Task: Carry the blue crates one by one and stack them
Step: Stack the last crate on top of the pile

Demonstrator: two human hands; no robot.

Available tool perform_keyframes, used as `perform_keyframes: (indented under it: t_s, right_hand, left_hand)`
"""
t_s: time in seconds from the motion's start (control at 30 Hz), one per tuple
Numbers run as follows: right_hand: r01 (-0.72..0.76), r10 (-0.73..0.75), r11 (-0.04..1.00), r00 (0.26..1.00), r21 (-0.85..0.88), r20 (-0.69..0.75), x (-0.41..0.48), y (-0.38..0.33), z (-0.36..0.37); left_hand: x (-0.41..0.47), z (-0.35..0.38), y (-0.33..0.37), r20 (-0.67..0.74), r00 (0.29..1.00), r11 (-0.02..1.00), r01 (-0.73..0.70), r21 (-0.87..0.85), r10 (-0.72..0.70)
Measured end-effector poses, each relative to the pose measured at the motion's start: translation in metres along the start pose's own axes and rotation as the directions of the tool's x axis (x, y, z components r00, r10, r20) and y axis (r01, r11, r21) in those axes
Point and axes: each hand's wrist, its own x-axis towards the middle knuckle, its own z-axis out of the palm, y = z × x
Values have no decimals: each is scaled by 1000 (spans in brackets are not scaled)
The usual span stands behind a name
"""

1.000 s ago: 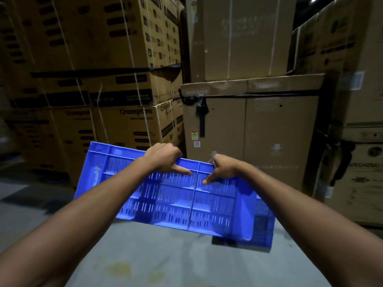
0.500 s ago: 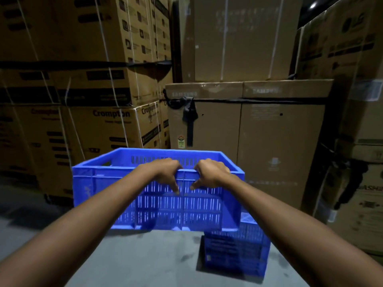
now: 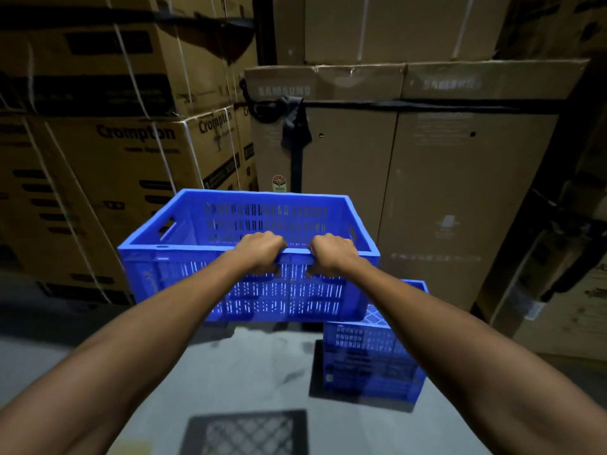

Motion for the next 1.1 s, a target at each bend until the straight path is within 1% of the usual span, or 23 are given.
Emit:
perform_keyframes:
  t_s: [0.2,0.27,0.4,0.5,0.73,0.87,0.93,1.03,1.1]
  right_hand:
    - [-62,66,996,996,67,-60,81,0,52]
    - [-82,88,994,993,72,-79,106,6,72]
    - [-99,106,992,990,82,-87,148,25,113]
    - [-102,109,991,990,82,-86,174,44,152]
    - [-81,85,994,995,71,-51,216,103,266]
    - [-64,65,997,998,44,-25,229,126,331]
    - [-59,60,997,998,59,-16,234,134,358]
    - [-80,79,994,997,76,7,237,143,392]
    - [-85,85,995,996,53,6,238,150,408]
  left_hand:
    - [81,48,-51,-44,997,997,-54,58,56]
    - [108,67,-61,-58,995,994,-70,86,75]
    - [159,108,-69,-43,995,991,-84,105,89]
    - [191,147,-66,-27,995,994,-90,67,92]
    - [258,265,-38,14,997,997,-78,20,78]
    - [281,334,-24,36,997,996,-75,39,74]
    - [290,363,-19,46,996,996,-72,43,70]
    - [302,396,-9,65,995,995,-82,59,78]
    - [308,412,-4,62,994,993,-95,72,91]
